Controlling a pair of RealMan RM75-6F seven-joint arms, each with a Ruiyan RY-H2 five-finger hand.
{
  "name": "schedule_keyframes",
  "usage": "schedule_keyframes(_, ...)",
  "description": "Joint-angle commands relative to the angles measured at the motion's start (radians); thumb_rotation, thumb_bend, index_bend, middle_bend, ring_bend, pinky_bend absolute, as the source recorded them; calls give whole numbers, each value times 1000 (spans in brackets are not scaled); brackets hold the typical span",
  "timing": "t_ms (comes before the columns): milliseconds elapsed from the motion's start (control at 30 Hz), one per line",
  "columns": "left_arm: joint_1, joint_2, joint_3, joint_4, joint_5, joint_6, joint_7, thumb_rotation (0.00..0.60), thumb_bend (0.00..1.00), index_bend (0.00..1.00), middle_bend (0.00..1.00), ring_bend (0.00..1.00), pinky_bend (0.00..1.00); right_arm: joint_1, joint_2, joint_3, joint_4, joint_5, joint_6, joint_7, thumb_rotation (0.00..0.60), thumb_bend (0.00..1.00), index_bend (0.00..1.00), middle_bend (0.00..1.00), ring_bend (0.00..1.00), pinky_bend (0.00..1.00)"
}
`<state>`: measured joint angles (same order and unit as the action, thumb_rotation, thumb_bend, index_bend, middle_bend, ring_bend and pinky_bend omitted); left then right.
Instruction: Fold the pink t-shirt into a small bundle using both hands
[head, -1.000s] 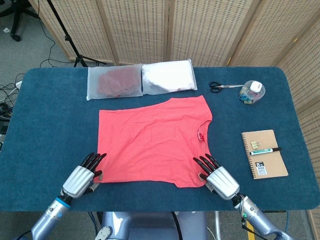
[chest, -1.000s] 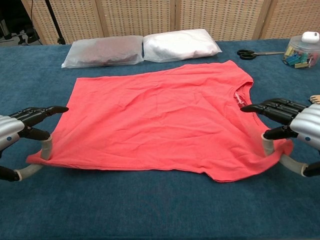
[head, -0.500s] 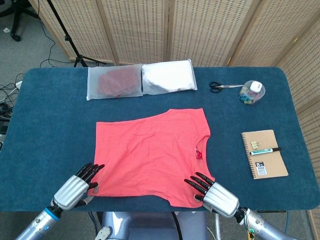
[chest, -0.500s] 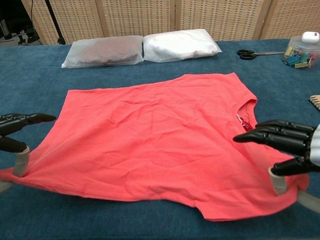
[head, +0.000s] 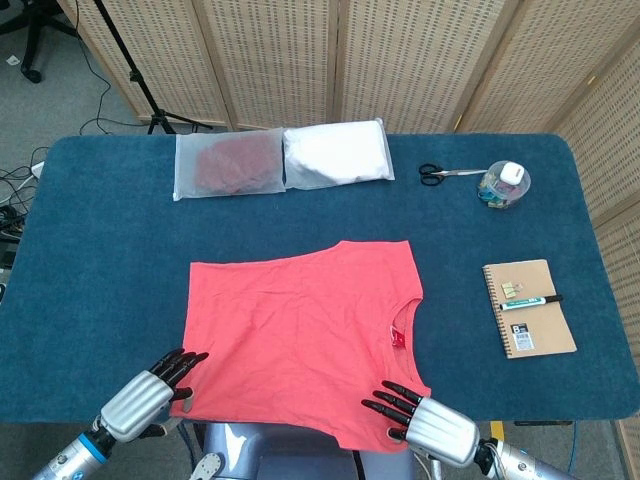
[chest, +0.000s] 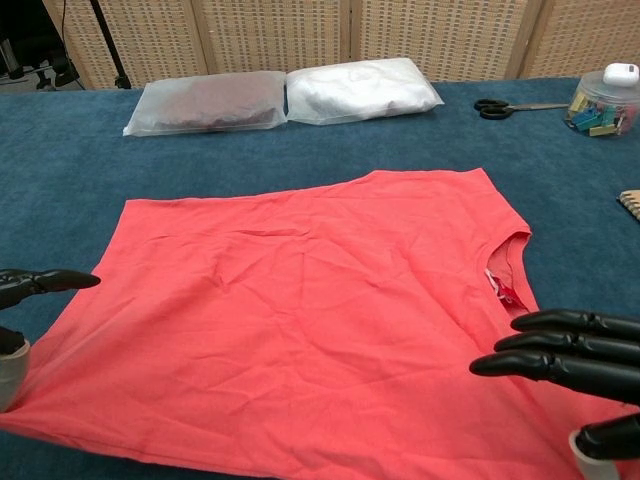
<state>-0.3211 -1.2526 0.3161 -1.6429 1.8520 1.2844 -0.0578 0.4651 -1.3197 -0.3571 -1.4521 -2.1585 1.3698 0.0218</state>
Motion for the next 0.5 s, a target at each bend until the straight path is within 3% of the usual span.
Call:
schedule_keyframes(33, -4, 13, 9, -7, 14, 0, -33, 600, 597, 711, 0, 0, 0, -1, -1, 0, 5, -1, -1, 0, 600, 636, 584, 40, 0, 0)
schedule_keyframes(133, 2, 15, -10, -6, 3, 20, -30, 600, 597, 711, 0, 0, 0, -1, -2, 14, 5, 21, -3, 12, 600, 645, 584, 40, 0, 0)
schedule_keyframes(233, 1, 11, -70, -25, -52, 29, -8, 600, 598, 711, 0, 0, 0, 7, 7, 61, -7, 87, 0, 55, 600, 646, 584, 41, 0, 0)
schedule_keyframes(500, -36, 16, -196, -125, -248, -66, 99, 600, 608, 711, 0, 0, 0, 47, 37, 172, -81, 239, -62, 99, 600, 646, 584, 41, 0, 0)
